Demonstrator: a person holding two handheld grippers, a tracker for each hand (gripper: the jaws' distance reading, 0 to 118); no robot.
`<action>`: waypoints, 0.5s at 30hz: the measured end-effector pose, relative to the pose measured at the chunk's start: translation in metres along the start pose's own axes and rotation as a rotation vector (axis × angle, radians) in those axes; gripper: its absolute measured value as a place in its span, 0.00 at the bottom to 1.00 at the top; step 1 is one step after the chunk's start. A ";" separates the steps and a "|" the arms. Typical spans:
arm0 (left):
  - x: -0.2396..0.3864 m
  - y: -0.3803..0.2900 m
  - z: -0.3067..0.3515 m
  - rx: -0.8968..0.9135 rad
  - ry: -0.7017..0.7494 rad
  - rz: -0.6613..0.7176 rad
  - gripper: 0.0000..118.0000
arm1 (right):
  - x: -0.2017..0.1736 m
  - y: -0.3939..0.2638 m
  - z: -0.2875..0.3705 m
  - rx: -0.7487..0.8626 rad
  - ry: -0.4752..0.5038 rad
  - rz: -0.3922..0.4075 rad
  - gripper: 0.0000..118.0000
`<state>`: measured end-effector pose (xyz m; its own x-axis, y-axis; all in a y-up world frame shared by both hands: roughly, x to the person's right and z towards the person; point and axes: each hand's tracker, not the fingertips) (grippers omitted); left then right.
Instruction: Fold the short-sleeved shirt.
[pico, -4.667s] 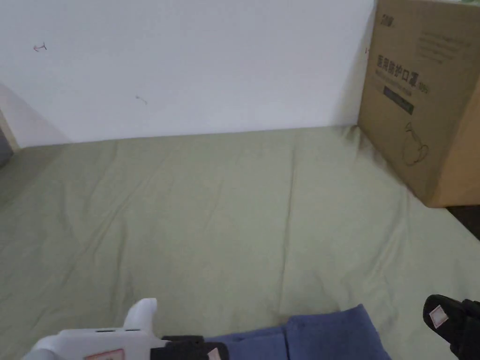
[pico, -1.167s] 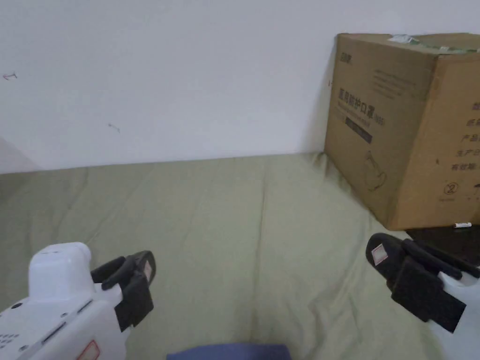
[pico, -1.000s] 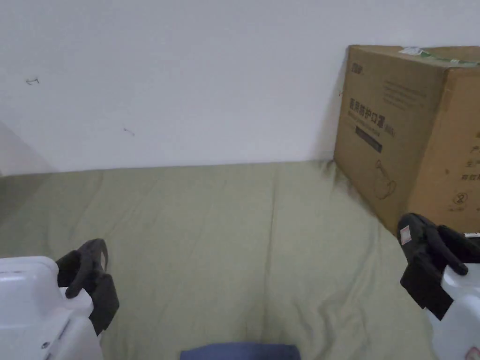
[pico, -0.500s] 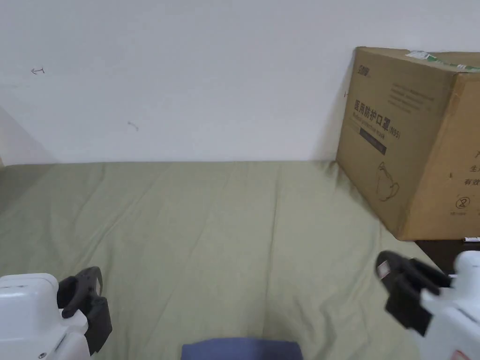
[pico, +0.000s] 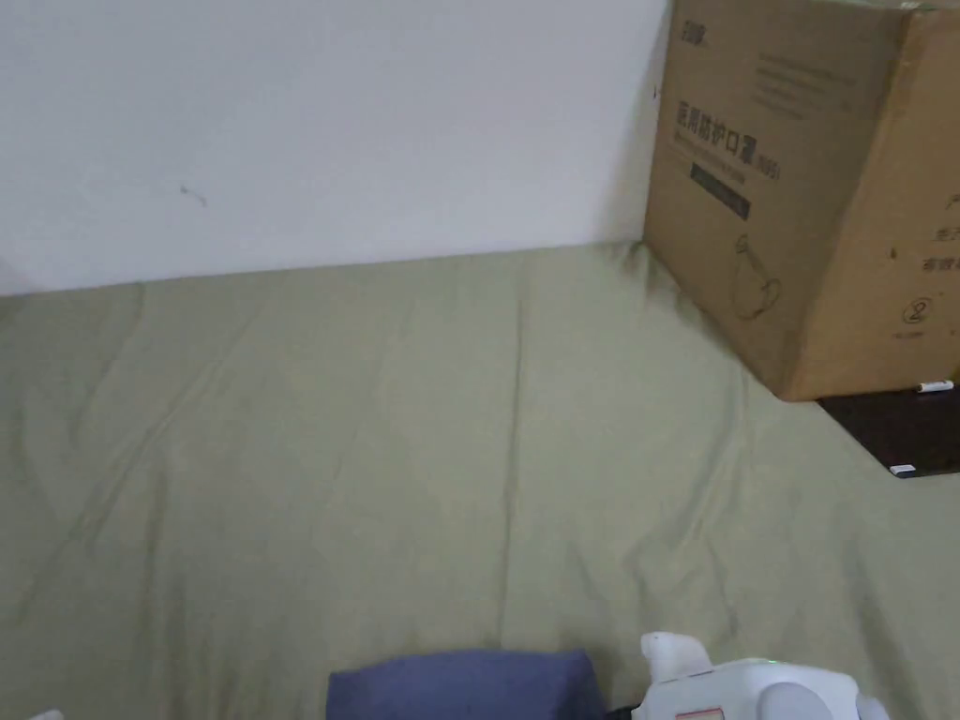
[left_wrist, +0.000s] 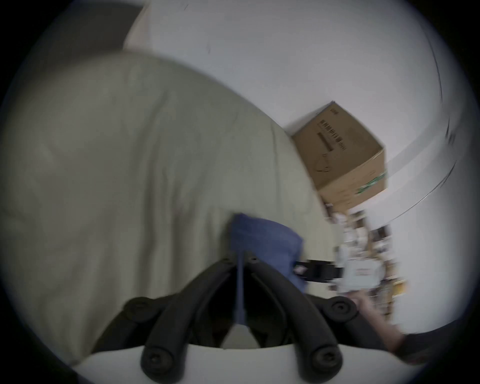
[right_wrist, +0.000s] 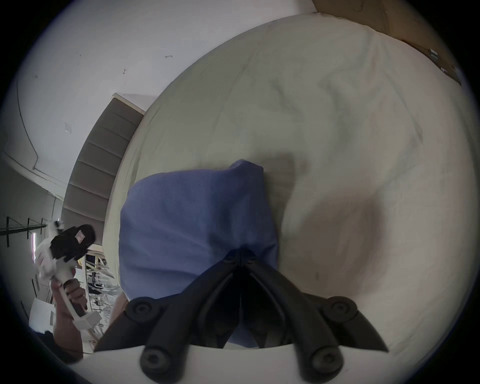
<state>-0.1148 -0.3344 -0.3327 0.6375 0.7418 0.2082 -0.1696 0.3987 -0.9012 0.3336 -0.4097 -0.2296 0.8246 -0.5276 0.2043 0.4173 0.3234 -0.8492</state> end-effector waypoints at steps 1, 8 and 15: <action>-0.018 0.005 -0.009 -0.044 -0.088 0.074 0.51 | 0.001 -0.004 0.004 0.004 0.001 0.022 0.00; -0.095 -0.004 -0.097 -0.178 -0.389 0.328 1.00 | -0.004 -0.016 0.005 0.050 -0.013 0.087 0.00; -0.053 -0.018 -0.163 -0.319 -0.616 0.206 0.97 | -0.014 -0.028 0.005 0.095 -0.060 0.198 0.00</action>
<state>-0.0231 -0.4689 -0.3898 0.0604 0.9917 0.1138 0.0468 0.1110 -0.9927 0.3122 -0.4072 -0.2062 0.9141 -0.3995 0.0694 0.2770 0.4903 -0.8264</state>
